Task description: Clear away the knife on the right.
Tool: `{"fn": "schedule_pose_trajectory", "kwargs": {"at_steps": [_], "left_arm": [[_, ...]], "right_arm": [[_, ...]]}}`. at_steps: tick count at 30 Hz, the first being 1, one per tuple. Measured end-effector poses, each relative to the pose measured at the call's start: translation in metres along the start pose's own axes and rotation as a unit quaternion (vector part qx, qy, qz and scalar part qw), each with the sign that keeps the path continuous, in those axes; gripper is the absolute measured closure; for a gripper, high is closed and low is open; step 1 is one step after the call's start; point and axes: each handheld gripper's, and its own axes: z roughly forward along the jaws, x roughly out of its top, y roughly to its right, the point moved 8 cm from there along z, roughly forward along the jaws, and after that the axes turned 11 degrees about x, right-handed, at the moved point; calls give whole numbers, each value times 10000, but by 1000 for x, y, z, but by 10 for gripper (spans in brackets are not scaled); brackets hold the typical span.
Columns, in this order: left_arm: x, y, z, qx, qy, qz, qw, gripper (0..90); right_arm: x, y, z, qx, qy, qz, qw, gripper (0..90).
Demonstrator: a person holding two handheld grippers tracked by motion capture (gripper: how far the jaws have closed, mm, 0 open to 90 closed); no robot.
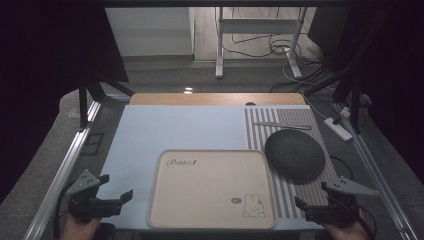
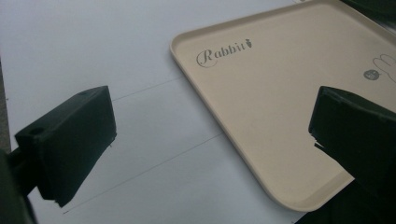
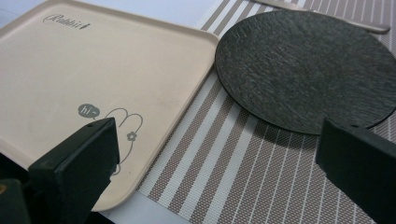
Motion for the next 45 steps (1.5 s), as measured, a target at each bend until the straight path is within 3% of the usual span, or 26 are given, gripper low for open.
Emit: {"fn": "schedule_pose_trajectory", "kwargs": {"at_steps": [13,21,28,35,42,45], "left_arm": [[-1,1,1,33,-68,90,9999,5],[-1,-2,1,-62,-61,-101,9999,4],[-1,-1,1,-38,-78,-85,9999,3],[-1,-2,1,-7,-95,-98,9999,5],[-1,-3,2,-37,-118,-146,9998,5],[-1,-3,2,-54,-128,-158,9998,4]], "right_arm": [[0,-1,2,31,-76,-69,9999,1],[-1,-4,5,98,-218,-145,9996,2],[-2,-4,6,87,-270,-160,9995,2],[-2,-1,6,14,-269,-47,9996,1],[2,3,4,-9,-59,110,9999,2],[1,3,6,-18,-150,106,9998,2]]}}
